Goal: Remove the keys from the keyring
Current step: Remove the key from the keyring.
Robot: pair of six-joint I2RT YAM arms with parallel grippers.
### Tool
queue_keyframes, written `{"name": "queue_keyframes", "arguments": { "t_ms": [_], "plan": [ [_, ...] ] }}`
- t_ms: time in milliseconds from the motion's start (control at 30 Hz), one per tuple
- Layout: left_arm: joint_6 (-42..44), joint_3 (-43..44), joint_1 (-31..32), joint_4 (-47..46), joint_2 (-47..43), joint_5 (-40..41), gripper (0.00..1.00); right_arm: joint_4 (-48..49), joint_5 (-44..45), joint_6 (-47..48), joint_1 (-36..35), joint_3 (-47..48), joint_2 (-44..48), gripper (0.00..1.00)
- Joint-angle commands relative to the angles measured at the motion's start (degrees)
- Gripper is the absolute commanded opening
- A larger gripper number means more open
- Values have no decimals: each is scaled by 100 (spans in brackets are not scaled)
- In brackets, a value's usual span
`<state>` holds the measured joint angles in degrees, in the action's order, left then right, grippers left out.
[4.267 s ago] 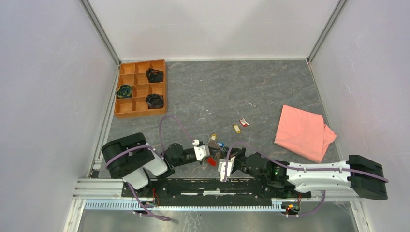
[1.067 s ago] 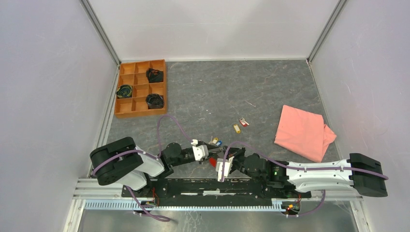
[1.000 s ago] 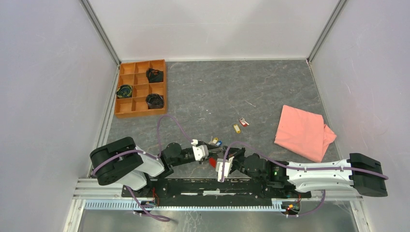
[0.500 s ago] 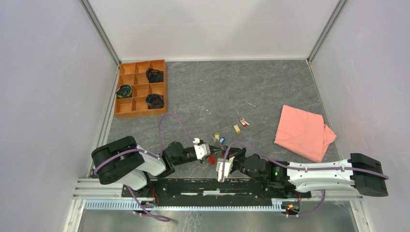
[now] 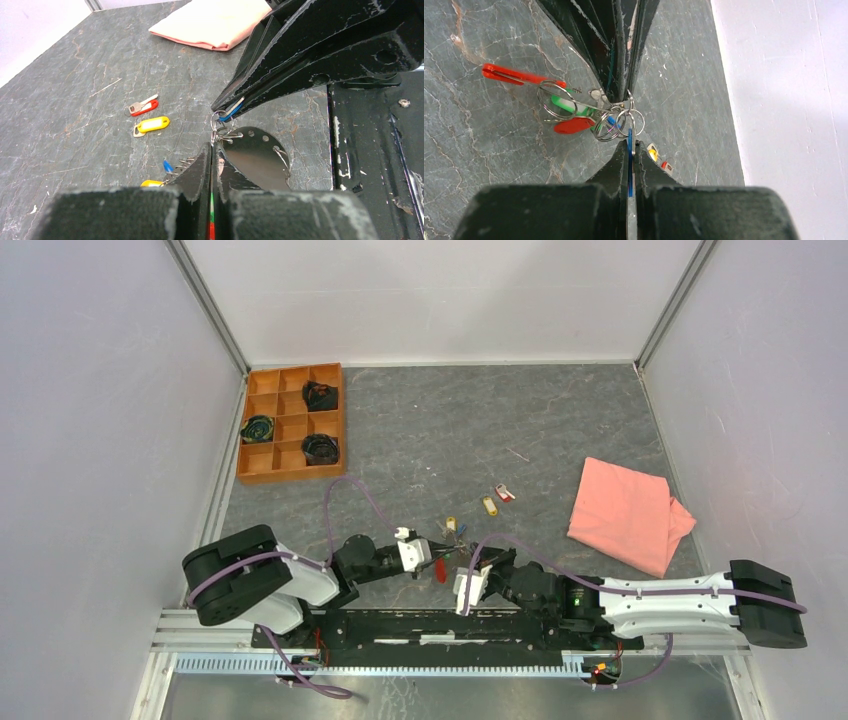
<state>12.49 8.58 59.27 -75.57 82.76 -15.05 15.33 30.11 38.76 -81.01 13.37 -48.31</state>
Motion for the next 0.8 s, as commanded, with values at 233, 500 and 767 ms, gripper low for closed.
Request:
{"name": "queue_keyframes", "arguments": {
  "t_ms": [233,500,767],
  "plan": [
    [204,-204,4,-493,-240,173,2,346,275,-187,-16,-154,-36,0],
    [784,-295,191,-418,-652,244,2,279,37,-410,33,-13,-290,0],
    [1460,-207,461,477,-1001,582,2,-7,-446,-648,215,257,-492,0]
  ]
}}
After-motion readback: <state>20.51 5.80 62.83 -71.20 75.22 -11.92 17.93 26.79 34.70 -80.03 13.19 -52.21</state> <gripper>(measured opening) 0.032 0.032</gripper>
